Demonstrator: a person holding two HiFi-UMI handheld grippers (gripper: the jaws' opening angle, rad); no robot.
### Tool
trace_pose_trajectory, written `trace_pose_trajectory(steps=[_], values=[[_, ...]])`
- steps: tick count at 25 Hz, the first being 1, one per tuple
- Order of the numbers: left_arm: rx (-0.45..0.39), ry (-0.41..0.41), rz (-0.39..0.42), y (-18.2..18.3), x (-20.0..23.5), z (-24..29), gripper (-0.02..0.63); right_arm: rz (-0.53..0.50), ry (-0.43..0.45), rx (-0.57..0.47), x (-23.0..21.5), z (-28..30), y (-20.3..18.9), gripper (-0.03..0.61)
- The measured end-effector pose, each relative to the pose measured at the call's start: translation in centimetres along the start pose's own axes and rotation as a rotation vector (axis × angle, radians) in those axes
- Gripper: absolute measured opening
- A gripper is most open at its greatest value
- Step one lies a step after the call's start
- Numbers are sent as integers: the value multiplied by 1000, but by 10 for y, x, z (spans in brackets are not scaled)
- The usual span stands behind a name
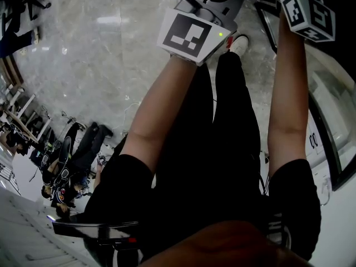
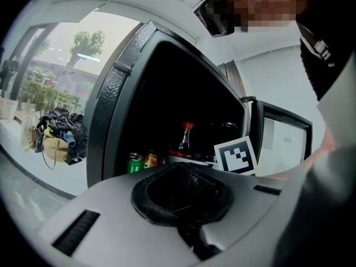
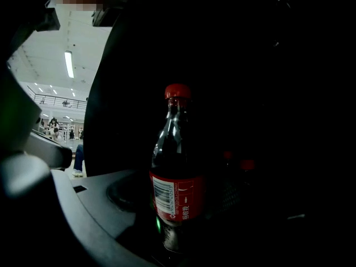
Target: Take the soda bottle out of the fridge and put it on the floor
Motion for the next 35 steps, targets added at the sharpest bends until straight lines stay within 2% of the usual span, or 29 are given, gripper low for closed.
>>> trace_pose_trajectory(steps=[10, 15, 19, 24, 29, 35], values=[[-21, 36, -37, -28, 4, -52, 3, 18, 170, -48, 68, -56, 8, 314], [-8, 97, -66, -50, 20, -91, 3, 18, 276, -7, 121, -80, -19, 314], [26, 158, -81, -83, 34, -124, 3, 32, 363, 60, 163, -93, -66, 314], [63, 232, -96, -144, 61, -160, 3, 41, 443, 145, 209, -96, -147, 314], [96, 303, -154, -215, 93, -191, 3, 35, 490, 218, 250, -87, -232, 314], [154, 341, -166, -306, 125, -205, 3, 61, 528, 291, 280, -73, -341, 314]])
Point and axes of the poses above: the fingertips, and each gripper's own axes: z forward along the fingers, x to its left, y out of its top, the point moved 4 cm from there along -z, backward along the fingers, and after that the axes turned 1 degree about -y, right-handed, at the moved point
